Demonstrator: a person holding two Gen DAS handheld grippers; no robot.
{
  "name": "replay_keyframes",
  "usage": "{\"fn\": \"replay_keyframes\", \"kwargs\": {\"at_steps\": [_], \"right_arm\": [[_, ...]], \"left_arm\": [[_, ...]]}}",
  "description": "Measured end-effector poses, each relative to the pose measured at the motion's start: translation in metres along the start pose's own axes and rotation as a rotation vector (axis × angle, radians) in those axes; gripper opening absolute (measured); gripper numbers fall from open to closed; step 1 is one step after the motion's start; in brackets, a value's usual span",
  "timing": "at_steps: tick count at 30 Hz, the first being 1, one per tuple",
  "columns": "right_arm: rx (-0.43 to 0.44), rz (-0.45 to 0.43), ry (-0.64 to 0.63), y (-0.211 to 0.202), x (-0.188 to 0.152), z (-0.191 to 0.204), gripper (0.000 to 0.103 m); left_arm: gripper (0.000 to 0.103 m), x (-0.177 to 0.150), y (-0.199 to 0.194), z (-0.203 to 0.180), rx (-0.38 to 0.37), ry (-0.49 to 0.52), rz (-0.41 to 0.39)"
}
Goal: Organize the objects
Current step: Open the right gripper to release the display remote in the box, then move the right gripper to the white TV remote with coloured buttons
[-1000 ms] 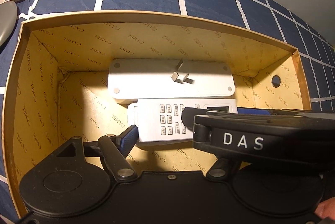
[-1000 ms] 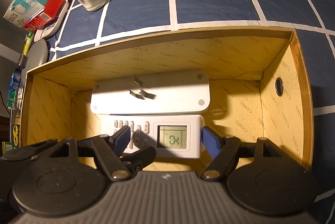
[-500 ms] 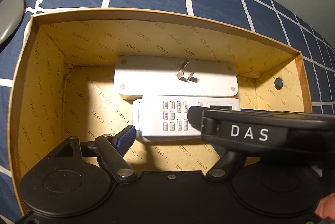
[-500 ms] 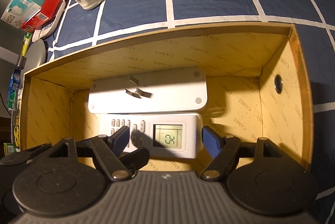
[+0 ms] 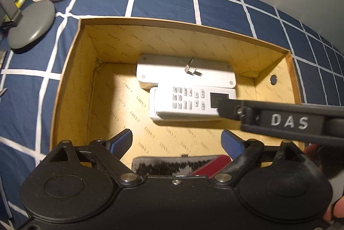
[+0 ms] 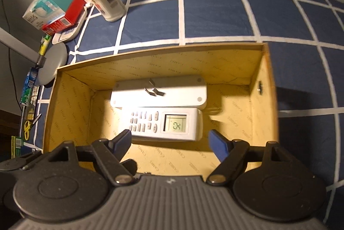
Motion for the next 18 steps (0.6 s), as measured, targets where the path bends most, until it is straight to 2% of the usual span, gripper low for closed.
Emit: {"fn": "replay_keyframes", "kwargs": {"at_steps": [5,7,16,18], "right_arm": [[0.000,-0.044,0.023,-0.026,-0.014,-0.008,0.086],[-0.002,-0.070,0.033,-0.037,-0.021,-0.013,0.089],[-0.017,-0.164,0.141,-0.081,-0.064,-0.057,0.103],[-0.017,-0.177,0.169,-0.088,-0.075,-0.069,0.103]], "left_arm": [[0.093,-0.014,-0.016,-0.012,0.013,0.020,-0.027],[0.100,-0.019,-0.023,-0.018,0.021,0.036,-0.045],[0.103,-0.048,-0.039,-0.066,0.020,0.147,-0.075],[0.103,-0.055,-0.041,-0.078,0.017,0.172,-0.075]]}}
Point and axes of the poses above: each gripper's, at about its wrist camera, not at the fingertips, and y roughly the way its jaws point, z to its left, x to its top, the point moved 10 cm from there along y, roughly the way its jaws point, and after that the axes turned 14 degrees about z, right-handed, at the moved point
